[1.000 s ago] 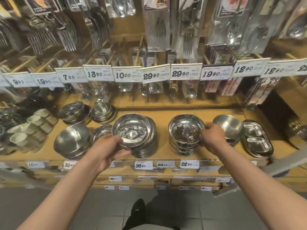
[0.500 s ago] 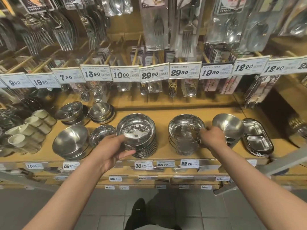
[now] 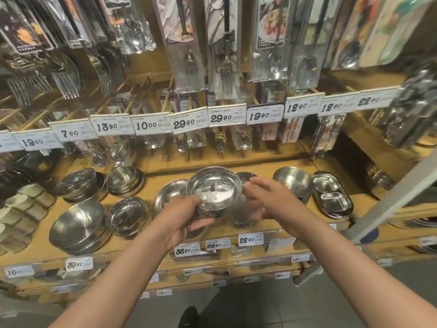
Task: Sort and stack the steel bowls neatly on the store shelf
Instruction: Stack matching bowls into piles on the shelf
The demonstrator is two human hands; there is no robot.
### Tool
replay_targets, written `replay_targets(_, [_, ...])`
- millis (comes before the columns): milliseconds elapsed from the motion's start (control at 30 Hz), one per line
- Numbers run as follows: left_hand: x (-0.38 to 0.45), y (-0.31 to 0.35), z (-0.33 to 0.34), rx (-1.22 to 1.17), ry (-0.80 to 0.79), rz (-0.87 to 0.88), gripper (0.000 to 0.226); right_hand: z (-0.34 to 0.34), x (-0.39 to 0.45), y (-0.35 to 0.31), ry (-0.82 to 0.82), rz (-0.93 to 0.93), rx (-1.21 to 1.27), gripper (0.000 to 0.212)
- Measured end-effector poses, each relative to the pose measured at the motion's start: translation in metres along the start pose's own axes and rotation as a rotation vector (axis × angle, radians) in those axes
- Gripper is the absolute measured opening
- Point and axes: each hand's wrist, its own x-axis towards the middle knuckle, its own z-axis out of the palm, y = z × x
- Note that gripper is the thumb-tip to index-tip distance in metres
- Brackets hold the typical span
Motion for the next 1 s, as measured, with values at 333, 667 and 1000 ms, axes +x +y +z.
replay_targets(333, [0.02, 0.0, 0.106, 0.232, -0.126, 0.107, 0.014, -0.074, -0.007, 0.009, 0.247, -0.017, 0.026, 0.04])
replay_targets(667, [0.044, 0.042, 0.148, 0.476, -0.159, 0.167, 0.02, -0.121, 0.006, -0.019, 0.328, -0.053, 0.027, 0.025])
replay_targets(1000, [0.019, 0.034, 0.021, 0.157, -0.004, 0.111, 0.022, -0.017, 0.029, -0.02, 0.058, -0.038, 0.042, 0.023])
